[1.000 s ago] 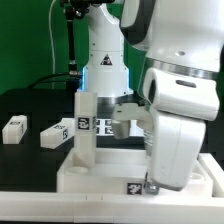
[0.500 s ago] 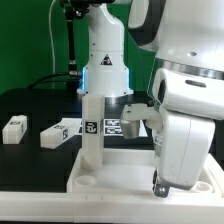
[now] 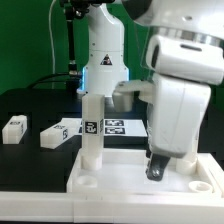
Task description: Assemble desk
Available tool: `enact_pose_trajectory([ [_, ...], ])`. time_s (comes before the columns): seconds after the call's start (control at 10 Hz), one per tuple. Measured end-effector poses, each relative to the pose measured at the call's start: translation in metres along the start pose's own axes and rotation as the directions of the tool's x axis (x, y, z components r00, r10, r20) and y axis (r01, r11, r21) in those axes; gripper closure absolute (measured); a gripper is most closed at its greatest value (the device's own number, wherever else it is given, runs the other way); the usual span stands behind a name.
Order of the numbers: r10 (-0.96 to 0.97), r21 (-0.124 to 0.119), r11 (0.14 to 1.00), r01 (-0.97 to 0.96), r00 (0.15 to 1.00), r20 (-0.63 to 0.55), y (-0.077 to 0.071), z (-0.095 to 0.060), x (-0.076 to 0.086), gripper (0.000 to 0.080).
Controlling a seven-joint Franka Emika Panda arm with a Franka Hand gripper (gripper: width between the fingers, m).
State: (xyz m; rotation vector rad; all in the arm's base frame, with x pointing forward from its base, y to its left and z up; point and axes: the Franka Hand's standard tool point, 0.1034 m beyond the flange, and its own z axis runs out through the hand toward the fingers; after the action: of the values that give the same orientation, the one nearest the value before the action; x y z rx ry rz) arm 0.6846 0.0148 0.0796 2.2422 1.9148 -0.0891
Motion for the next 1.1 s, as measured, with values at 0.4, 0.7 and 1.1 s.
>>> enact_pose_trajectory([
  [0.4, 0.01, -0.004, 1.0, -0.01, 1.0, 0.006, -0.002, -0.009, -0.034, 0.015],
  [0.7, 0.012, 0.0, 1.0, -0.012, 1.0, 0.007, -0.004, -0.008, -0.034, 0.015],
  [1.1, 0.271, 0.01, 0.962, -0.272, 0.962, 0.01, -0.005, -0.006, -0.042, 0.015],
])
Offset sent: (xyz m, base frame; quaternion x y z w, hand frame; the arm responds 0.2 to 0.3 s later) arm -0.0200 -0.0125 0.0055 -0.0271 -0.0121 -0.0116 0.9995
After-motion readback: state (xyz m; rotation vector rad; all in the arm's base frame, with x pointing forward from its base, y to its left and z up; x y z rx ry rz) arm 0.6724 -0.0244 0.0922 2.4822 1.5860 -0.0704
